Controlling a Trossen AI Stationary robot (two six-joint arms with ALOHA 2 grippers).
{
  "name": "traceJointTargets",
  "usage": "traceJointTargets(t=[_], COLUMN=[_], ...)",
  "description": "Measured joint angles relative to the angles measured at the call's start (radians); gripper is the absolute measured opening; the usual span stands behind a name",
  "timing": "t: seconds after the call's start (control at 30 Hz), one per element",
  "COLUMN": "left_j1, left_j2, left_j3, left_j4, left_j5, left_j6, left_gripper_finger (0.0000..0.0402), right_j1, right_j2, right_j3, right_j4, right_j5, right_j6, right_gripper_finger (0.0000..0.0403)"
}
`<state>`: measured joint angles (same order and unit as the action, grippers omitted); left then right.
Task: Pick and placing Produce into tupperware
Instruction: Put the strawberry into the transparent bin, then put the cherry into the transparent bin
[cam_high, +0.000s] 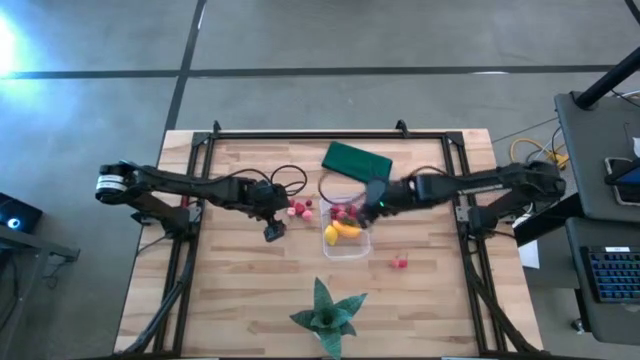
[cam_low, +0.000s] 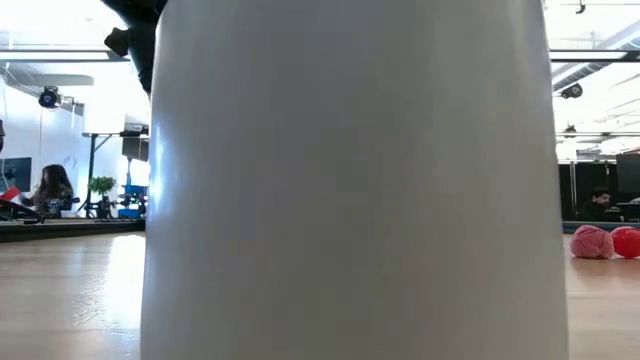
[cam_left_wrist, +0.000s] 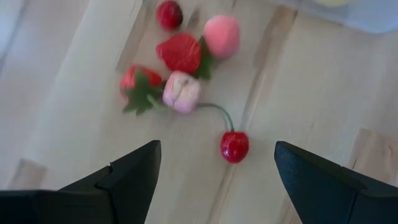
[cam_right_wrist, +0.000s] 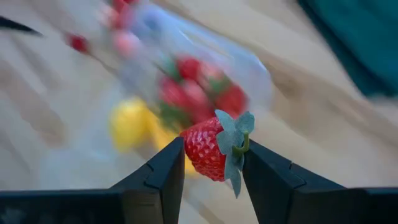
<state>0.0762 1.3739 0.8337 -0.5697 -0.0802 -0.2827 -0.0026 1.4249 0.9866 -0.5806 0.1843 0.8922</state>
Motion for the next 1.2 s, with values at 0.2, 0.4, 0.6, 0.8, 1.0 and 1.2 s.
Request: traceJointTargets(t=[0.2, 0.4, 0.6, 0.8, 1.0, 1.2], left_j1=[0.000, 0.000, -0.001, -0.018, -0.043, -0.046], left_j2=[0.000, 0.000, 0.000, 0.000, 0.010, 0.043], left_j3=[-0.072, -0.115, -0.115, -0.116, -0.130, -0.138], left_j4=[-0.018, -0.017, 0.014, 0.161, 0.186, 0.211], left_j5=[0.014, 0.027, 0.034, 0.073, 0.073, 0.063], left_j6=[-0.111, -0.232, -0.235, -0.172, -0.011, 0.084], left_gripper_finger=[0.0299, 0.0299, 0.0299, 0.0299, 0.0299, 0.0289], right_j1=[-0.037, -0.033, -0.028, -0.024, -0.024, -0.022], right_j2=[0.129, 0.234, 0.240, 0.127, -0.009, -0.149], right_j3=[0.149, 0.252, 0.301, 0.314, 0.314, 0.312], right_j4=[0.001, -0.119, -0.140, -0.169, -0.342, -0.494], right_j5=[-0.042, -0.044, 0.031, 0.138, 0.293, 0.422], right_j6=[-0.150, -0.223, -0.258, -0.262, -0.196, -0.103], right_gripper_finger=[0.0148, 0.0188, 0.0242, 0.0280, 0.0293, 0.0290])
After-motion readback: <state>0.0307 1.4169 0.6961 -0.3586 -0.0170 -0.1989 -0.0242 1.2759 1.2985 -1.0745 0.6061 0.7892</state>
